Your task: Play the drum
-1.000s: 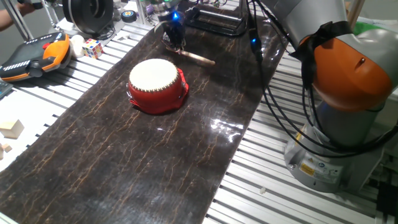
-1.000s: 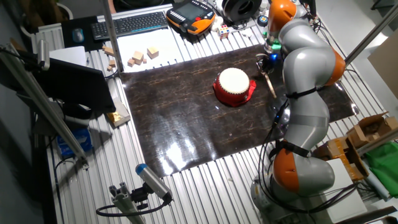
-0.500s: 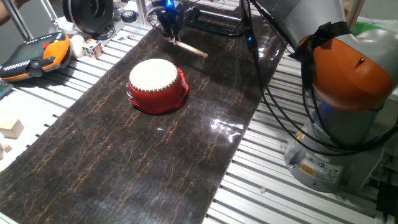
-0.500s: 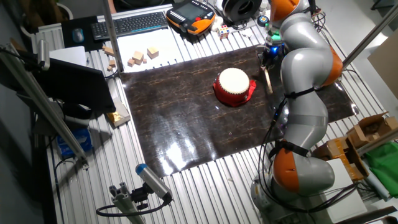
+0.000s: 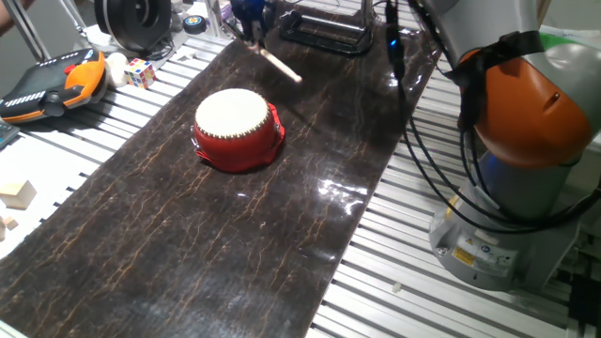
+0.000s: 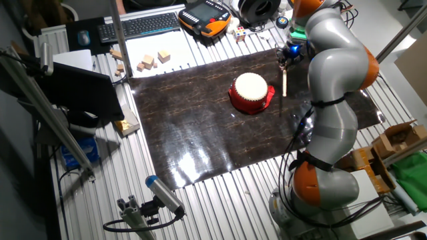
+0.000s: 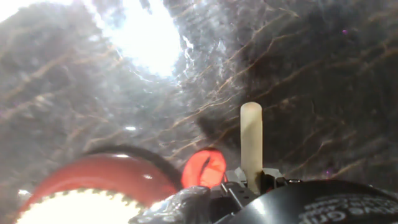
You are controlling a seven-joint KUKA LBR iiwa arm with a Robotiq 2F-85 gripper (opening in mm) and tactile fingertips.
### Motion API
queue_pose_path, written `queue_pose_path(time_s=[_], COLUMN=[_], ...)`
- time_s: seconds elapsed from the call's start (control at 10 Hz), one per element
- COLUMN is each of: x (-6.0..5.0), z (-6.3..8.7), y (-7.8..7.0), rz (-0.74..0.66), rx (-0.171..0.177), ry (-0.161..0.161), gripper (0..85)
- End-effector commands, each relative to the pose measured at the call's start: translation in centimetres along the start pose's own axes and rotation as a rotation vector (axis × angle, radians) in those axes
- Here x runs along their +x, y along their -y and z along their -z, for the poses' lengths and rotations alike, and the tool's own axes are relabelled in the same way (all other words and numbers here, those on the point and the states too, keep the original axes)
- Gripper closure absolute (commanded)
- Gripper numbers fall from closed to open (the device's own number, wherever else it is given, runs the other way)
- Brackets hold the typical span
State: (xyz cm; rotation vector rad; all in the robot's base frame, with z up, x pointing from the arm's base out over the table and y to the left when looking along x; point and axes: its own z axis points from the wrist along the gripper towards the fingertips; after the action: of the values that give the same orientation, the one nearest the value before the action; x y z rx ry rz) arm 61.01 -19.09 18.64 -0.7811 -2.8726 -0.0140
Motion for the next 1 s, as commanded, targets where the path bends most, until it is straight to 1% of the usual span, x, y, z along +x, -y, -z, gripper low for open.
queue_pose_path(time_s=[0.0, 0.2, 0.3, 0.4, 0.7, 0.9], x=[0.3, 0.3, 0.3, 0.4, 0.9, 1.3], z=[1.1, 1.1, 1.0, 1.1, 0.9, 0.7], y=[-0.1, -0.2, -0.3, -0.4, -0.9, -1.3], rz=[-0.261, -0.339, -0.4, -0.428, -0.469, -0.485], rx=[-0.04, -0.053, -0.072, -0.083, -0.095, -0.085], ry=[0.003, 0.014, 0.016, 0.02, 0.041, 0.06], gripper=[84.3, 84.3, 84.3, 84.3, 84.3, 84.3])
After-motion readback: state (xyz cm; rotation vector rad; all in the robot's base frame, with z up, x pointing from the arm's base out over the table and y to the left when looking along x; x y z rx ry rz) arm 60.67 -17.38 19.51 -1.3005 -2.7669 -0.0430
